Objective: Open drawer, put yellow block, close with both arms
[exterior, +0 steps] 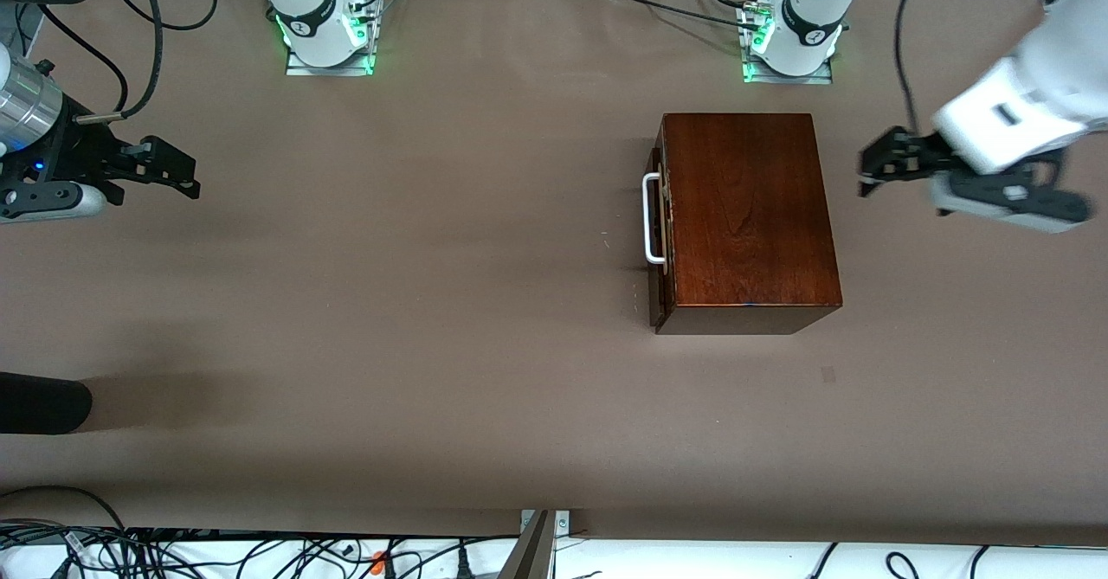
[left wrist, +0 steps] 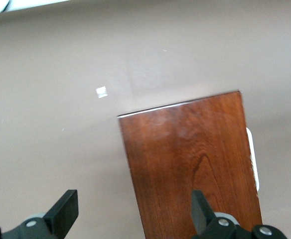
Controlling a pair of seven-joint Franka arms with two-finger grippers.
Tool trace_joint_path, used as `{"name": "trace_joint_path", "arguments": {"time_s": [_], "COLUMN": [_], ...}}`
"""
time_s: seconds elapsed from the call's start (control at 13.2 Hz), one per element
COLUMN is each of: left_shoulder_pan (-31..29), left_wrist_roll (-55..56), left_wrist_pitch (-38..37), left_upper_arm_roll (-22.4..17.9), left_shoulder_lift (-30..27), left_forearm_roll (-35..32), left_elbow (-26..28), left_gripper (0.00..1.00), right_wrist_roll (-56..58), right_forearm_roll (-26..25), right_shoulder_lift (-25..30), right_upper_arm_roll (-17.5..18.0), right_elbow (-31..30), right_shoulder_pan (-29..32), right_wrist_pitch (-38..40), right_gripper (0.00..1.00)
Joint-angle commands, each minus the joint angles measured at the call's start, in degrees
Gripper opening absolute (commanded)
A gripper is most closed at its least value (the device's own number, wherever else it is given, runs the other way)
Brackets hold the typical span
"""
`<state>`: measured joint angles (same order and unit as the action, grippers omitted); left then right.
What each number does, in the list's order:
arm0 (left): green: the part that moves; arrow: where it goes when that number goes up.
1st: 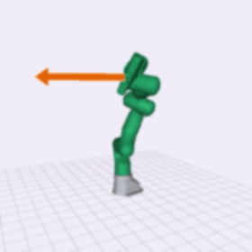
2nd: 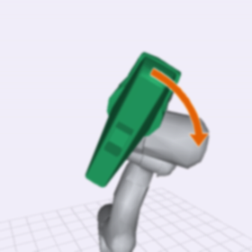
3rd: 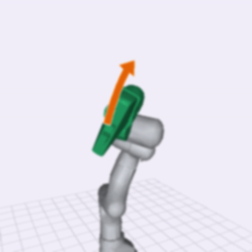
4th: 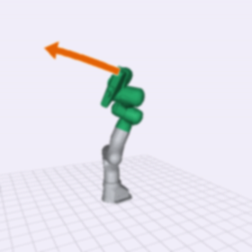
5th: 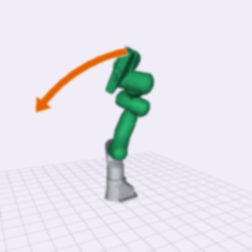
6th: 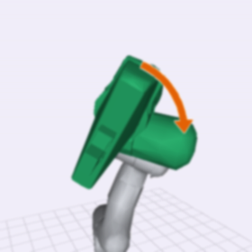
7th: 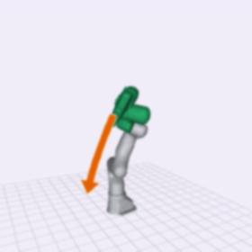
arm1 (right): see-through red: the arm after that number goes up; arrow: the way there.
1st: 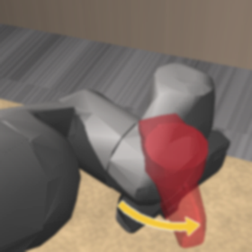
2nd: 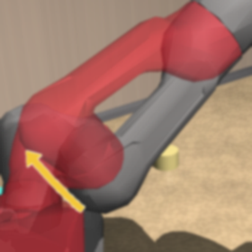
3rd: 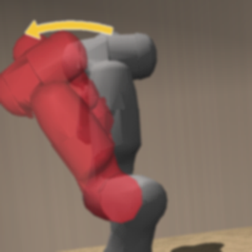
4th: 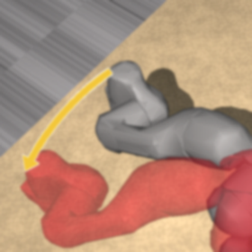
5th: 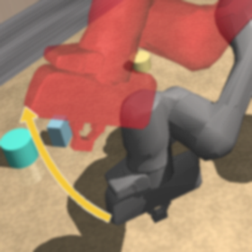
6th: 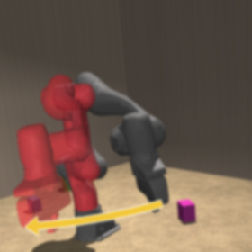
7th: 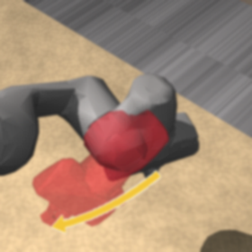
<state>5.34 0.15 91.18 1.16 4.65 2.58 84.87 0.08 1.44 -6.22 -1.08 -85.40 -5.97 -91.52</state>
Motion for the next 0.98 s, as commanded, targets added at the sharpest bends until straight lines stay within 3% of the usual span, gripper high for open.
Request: {"name": "trace_joint_path", "arguments": {"time_s": [0.0,0.45,0.91], "left_shoulder_pan": [-3.4,-1.8,-2.6], "left_wrist_roll": [2.8,-0.7,-2.3], "left_wrist_pitch": [2.4,0.1,-2.7], "left_upper_arm_roll": [0.5,0.5,0.5], "left_shoulder_lift": [-6.1,-6.5,-4.5], "left_forearm_roll": [0.7,-3.5,-3.0], "left_elbow": [7.6,9.4,7.1], "left_gripper": [1.0,1.0,1.0], "right_wrist_roll": [0.1,0.0,0.0], "right_forearm_roll": [-0.7,-0.7,-0.7], "right_shoulder_lift": [0.8,0.8,0.8], "right_upper_arm_roll": [0.2,0.2,0.2], "right_elbow": [0.1,0.1,0.1], "right_shoulder_pan": [0.2,0.2,0.2], "right_wrist_pitch": [0.9,0.9,0.9], "right_gripper": [1.0,1.0,1.0]}}
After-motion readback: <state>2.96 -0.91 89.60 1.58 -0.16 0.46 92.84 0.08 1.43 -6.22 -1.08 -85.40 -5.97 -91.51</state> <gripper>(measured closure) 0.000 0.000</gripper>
